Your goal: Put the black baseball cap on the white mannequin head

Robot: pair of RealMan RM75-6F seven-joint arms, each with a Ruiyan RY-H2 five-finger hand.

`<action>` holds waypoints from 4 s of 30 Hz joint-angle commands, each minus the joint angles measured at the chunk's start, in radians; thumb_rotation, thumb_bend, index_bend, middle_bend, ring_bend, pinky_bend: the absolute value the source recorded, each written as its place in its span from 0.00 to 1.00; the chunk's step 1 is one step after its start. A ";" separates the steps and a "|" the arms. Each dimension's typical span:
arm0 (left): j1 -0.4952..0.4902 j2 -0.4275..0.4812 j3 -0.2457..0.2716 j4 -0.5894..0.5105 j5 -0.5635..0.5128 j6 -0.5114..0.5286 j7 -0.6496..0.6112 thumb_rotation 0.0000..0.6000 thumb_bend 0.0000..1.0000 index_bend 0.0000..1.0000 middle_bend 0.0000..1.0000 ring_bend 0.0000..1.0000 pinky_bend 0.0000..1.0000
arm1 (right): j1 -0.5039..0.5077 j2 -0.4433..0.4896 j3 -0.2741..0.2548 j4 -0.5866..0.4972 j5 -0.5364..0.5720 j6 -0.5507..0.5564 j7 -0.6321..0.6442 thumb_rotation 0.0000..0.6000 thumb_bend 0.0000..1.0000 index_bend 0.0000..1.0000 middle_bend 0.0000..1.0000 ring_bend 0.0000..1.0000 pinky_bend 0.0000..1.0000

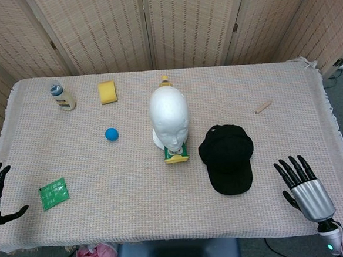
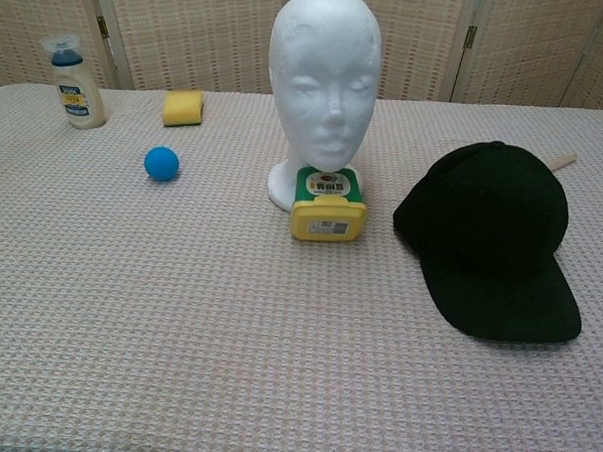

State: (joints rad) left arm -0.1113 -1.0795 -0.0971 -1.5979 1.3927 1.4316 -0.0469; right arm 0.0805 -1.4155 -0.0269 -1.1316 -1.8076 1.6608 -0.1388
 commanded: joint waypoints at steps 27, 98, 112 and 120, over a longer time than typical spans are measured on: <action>-0.054 0.077 -0.043 0.132 -0.079 -0.163 -0.270 1.00 0.12 0.00 0.00 0.00 0.12 | -0.004 -0.429 -0.047 0.489 -0.070 0.084 -0.063 1.00 0.20 0.24 0.26 0.16 0.15; -0.020 0.094 -0.036 0.185 -0.052 -0.099 -0.334 1.00 0.13 0.00 0.00 0.00 0.12 | 0.360 -0.685 0.187 0.959 0.279 0.249 0.177 1.00 0.62 0.80 0.68 0.68 0.87; -0.026 0.091 -0.038 0.189 -0.064 -0.117 -0.333 1.00 0.13 0.00 0.00 0.00 0.12 | 0.498 -0.531 0.230 0.806 0.281 0.435 -0.008 1.00 0.62 0.81 0.68 0.68 0.88; -0.029 0.089 -0.038 0.191 -0.073 -0.129 -0.325 1.00 0.13 0.00 0.00 0.00 0.12 | 0.619 -0.433 0.226 0.547 0.207 0.433 -0.255 1.00 0.63 0.81 0.68 0.68 0.88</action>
State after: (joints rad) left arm -0.1405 -0.9905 -0.1352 -1.4074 1.3206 1.3029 -0.3721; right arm 0.6481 -1.8908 0.1969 -0.4949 -1.5684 2.1008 -0.3063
